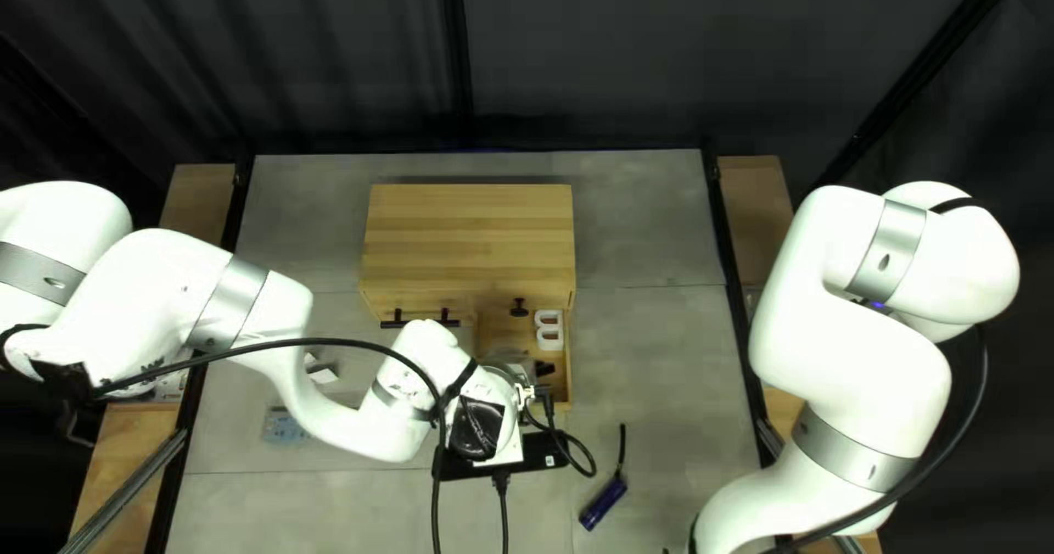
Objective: Open drawers and place objects into drawer and close
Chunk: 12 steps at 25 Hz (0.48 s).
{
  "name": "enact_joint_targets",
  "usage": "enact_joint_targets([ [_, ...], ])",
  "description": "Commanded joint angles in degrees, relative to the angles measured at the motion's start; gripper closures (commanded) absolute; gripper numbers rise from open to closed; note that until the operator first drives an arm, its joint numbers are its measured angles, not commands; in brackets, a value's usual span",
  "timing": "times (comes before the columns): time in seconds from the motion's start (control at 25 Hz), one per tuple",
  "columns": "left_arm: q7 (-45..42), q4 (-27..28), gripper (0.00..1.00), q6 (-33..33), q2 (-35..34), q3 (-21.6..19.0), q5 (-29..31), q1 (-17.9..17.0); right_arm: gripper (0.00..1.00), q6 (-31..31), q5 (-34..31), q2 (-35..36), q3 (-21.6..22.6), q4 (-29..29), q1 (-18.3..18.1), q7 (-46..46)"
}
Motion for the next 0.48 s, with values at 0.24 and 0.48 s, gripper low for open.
enact_joint_targets([
  [0.24,1.7,3.7,1.0,1.9,3.8,-0.1,-1.6,1.4,0.0,0.0,0.0,0.0,0.0,0.0,0.0,0.0],
  [0.48,2.2,5.0,1.0,3.0,5.0,0.1,-2.5,2.4,0.0,0.0,0.0,0.0,0.0,0.0,0.0,0.0],
])
